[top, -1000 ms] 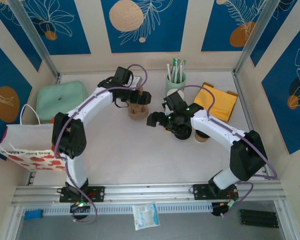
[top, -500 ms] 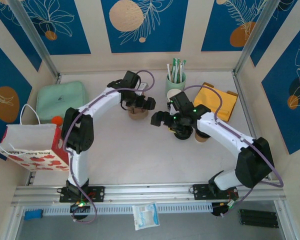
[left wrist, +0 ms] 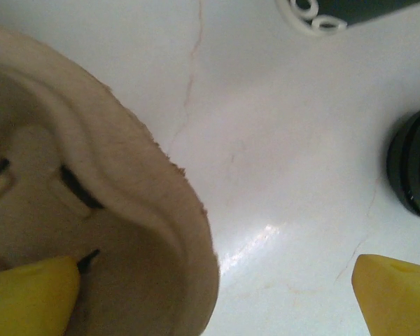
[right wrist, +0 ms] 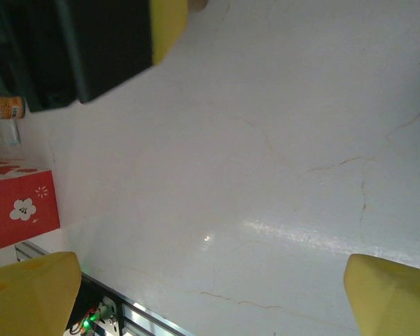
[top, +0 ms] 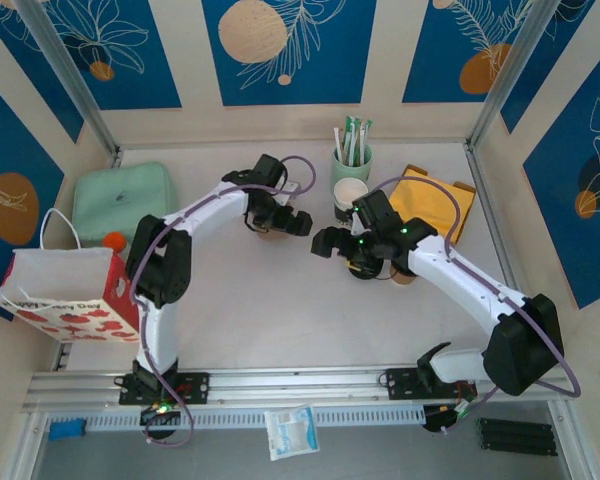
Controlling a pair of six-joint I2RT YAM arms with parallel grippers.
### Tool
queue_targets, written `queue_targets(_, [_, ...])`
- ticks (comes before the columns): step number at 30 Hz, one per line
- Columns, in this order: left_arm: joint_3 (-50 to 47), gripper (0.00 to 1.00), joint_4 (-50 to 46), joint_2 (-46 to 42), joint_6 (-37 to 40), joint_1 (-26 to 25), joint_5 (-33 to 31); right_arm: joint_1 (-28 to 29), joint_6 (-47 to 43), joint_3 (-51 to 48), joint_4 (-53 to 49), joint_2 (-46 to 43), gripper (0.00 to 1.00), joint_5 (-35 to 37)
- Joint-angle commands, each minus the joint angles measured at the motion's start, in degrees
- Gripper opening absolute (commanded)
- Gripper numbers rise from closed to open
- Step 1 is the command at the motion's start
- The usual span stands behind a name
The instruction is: Pack the takeout coffee
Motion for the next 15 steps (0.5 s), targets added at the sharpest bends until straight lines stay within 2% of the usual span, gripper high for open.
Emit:
queue_targets(1, [-2.7,0.99,-2.7,-3.9,0.8,-0.9,0.2,-0.2,0.0,-1.0,-0.5,-1.8,0.97,-0.6])
queue_targets(6, [-7.1,0.99,-2.3,-8.1,-2.3,-2.4,1.4,-0.2,0.4,-2.4,0.4,-2.4,0.97,-1.0])
queue_targets(15, [-17.5,0.99,4.6,-16.1,-12.9,-5.8,5.6,-0.7,0.6,-3.9,1.7,-3.1,0.97,-1.8])
